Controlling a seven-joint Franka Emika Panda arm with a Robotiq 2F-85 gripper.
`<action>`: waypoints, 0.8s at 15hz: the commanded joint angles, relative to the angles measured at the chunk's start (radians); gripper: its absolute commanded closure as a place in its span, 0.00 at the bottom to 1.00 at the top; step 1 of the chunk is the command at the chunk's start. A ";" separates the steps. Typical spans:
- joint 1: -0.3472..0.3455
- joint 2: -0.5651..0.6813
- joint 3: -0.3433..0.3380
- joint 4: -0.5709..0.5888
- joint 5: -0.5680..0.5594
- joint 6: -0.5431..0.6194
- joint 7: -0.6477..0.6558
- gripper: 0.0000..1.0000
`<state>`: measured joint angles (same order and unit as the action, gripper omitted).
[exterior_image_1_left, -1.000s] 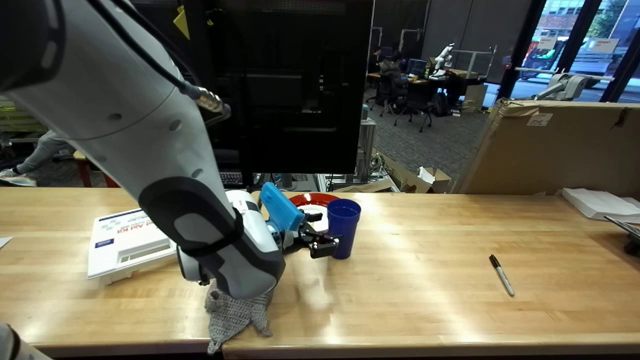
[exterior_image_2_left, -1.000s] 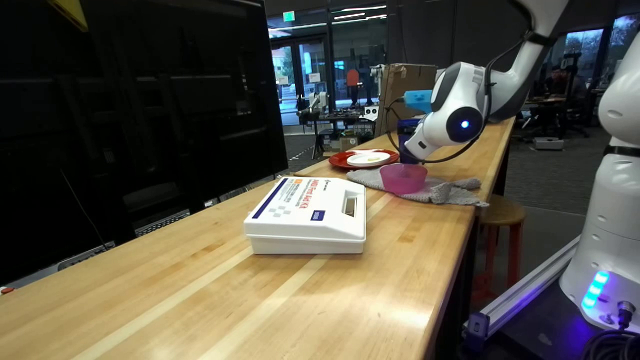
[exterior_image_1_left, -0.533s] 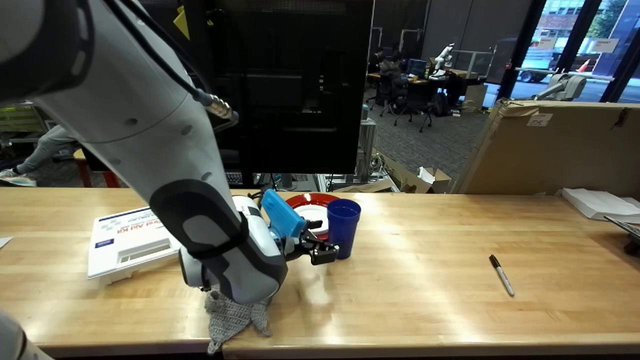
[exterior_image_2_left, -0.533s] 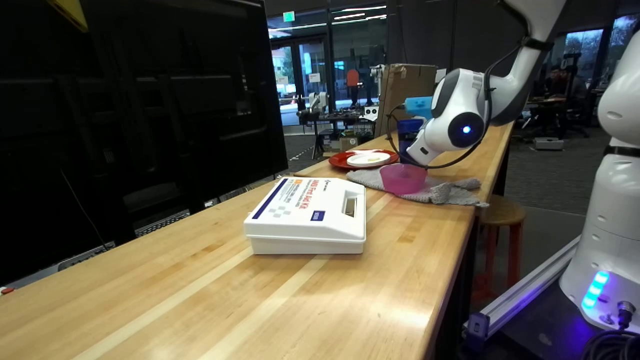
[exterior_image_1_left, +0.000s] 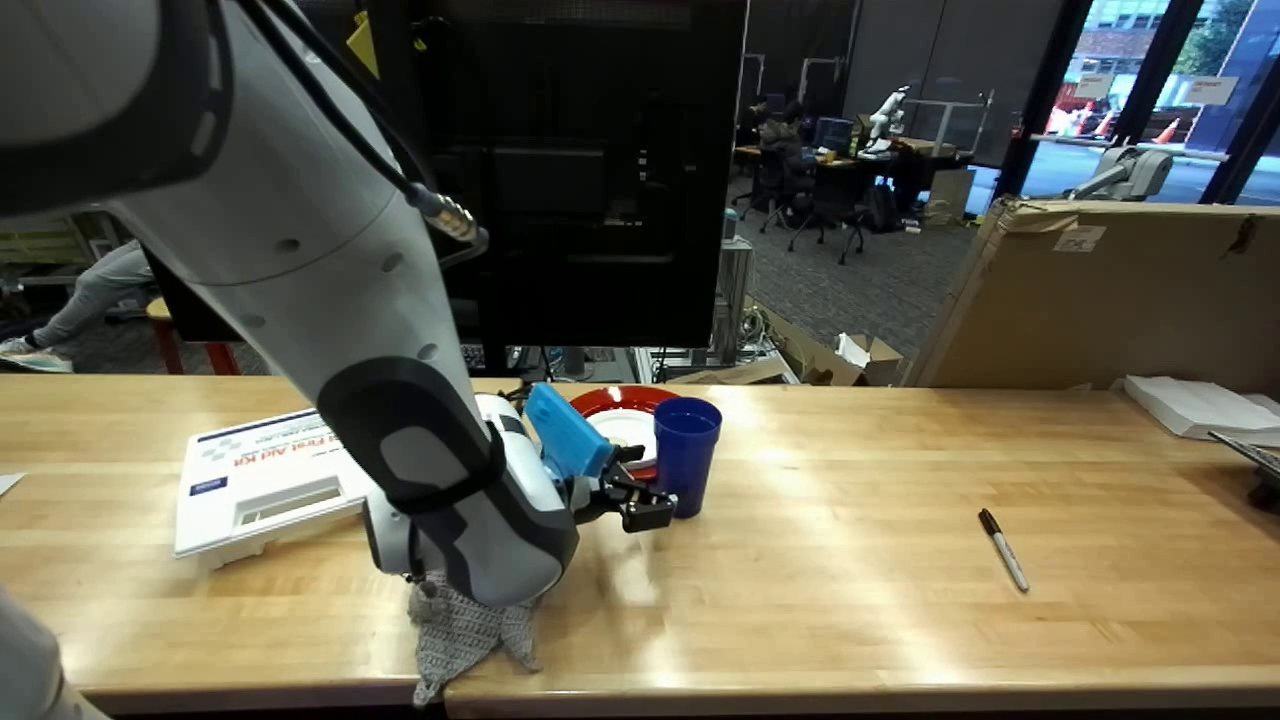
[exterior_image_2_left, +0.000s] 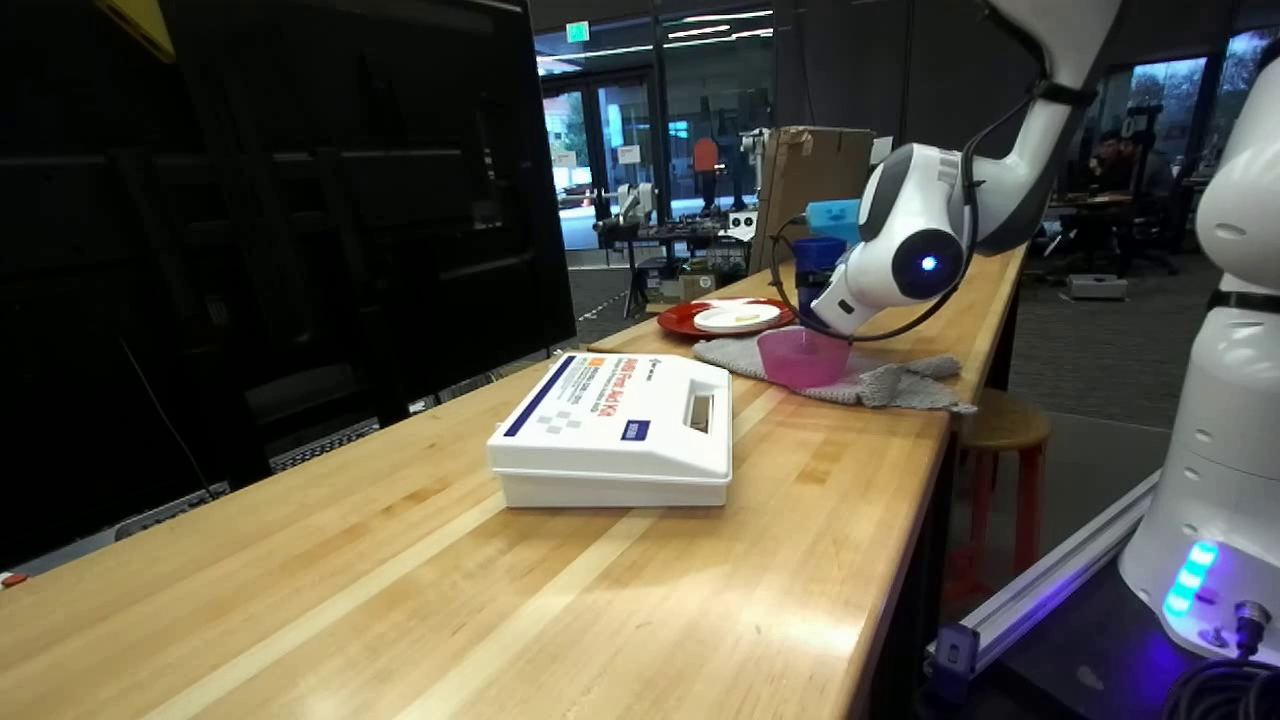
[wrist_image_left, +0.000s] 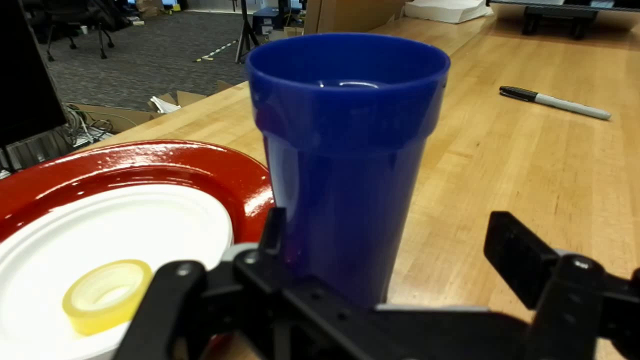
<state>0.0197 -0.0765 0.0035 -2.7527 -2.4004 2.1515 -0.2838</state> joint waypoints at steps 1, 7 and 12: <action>-0.004 0.020 0.001 0.020 -0.030 0.005 0.019 0.00; -0.004 0.047 0.002 0.043 -0.045 0.004 0.025 0.00; -0.005 0.059 0.001 0.058 -0.073 0.003 0.039 0.00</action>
<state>0.0198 -0.0267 0.0042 -2.7062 -2.4347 2.1525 -0.2744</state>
